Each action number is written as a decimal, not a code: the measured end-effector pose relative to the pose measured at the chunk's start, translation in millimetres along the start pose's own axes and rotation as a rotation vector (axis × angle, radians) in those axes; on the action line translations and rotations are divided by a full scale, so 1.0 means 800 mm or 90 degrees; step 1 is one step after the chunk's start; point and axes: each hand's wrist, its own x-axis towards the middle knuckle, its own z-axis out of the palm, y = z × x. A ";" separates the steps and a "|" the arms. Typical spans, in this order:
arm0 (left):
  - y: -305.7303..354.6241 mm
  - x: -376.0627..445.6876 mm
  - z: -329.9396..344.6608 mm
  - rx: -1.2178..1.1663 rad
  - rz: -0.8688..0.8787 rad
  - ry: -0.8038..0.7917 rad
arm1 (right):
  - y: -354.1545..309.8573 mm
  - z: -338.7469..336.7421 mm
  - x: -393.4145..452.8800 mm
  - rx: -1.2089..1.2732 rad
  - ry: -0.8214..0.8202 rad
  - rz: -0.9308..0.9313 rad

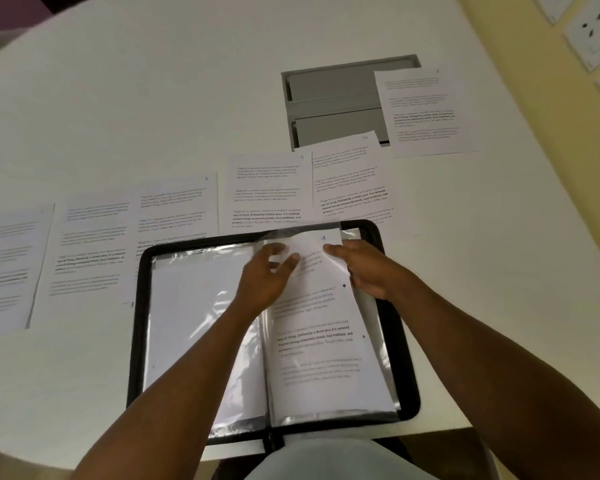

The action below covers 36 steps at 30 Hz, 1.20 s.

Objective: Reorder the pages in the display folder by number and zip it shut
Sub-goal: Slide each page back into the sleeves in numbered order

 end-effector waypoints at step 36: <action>-0.263 -0.092 -0.154 0.562 0.087 -0.045 | 0.210 0.240 0.007 -1.029 0.090 -0.174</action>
